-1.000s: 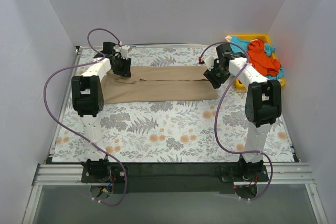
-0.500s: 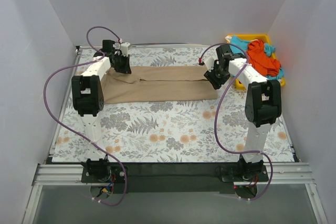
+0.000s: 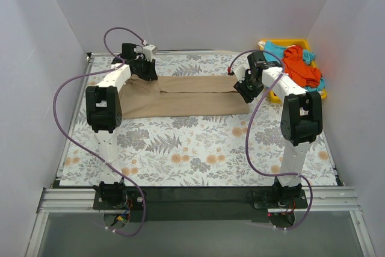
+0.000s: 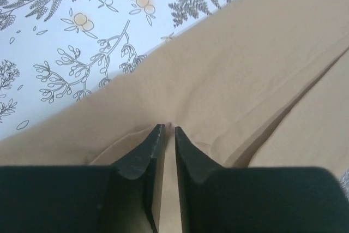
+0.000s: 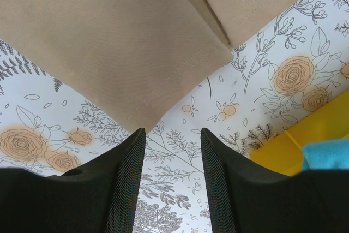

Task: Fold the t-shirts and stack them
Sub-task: Fold the tshirt

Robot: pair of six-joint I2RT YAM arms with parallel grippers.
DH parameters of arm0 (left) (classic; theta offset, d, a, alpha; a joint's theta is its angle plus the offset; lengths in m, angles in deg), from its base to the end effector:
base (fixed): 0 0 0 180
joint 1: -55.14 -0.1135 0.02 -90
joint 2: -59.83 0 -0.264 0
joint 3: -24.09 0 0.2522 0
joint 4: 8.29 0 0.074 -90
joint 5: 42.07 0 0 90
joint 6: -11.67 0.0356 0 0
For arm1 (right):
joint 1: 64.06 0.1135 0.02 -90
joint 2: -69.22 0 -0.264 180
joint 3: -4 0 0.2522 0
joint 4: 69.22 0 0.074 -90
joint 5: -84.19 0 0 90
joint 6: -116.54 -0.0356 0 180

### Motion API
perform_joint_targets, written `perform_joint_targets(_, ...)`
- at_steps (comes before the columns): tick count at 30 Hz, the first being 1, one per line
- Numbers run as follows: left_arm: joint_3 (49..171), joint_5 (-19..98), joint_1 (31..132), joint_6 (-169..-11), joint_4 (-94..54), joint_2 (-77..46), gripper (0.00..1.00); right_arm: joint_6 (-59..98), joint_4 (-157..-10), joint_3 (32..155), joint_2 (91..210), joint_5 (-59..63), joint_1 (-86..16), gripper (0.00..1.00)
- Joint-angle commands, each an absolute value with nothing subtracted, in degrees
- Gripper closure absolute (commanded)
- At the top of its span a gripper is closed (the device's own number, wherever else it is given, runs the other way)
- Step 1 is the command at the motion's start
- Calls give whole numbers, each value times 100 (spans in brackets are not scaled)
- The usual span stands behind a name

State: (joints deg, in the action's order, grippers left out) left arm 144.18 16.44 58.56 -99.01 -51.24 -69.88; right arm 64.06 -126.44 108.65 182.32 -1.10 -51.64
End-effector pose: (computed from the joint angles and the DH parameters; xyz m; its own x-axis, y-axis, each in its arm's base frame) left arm 0.4987 -0.0484 0.1916 -0.8715 -0.2496 -0.4221 0.0642 0.7954 -0.6027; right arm 0.4077 0.0928 0.2195 -0.5551 -0.7438 -0.3723 -0.7382 0.6468 -0.1916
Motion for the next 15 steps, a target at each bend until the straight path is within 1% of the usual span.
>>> perform_joint_targets(1,14719,1637,5900,-9889,-4921,-7007,83,6372,-12631,10899,18207,16,-5185,56)
perform_joint_targets(2,14693,1673,5900,-9915,-4903,-6989,72,6355,-12622,10917,18216,69,-5176,56)
perform_joint_targets(5,14561,1840,5892,-10038,-4745,-6805,68,6293,-12622,10996,18304,130,-5176,56)
perform_joint_targets(11,14254,1831,5874,-10398,-4534,-6287,66,6117,-12640,11163,18365,315,-5167,56)
perform_joint_targets(13,14061,1988,5787,-10600,-4516,-6068,70,6108,-12648,11172,18374,385,-5167,57)
perform_joint_targets(15,13622,1989,5681,-11022,-4577,-5681,74,6047,-12631,11276,18470,465,-5150,58)
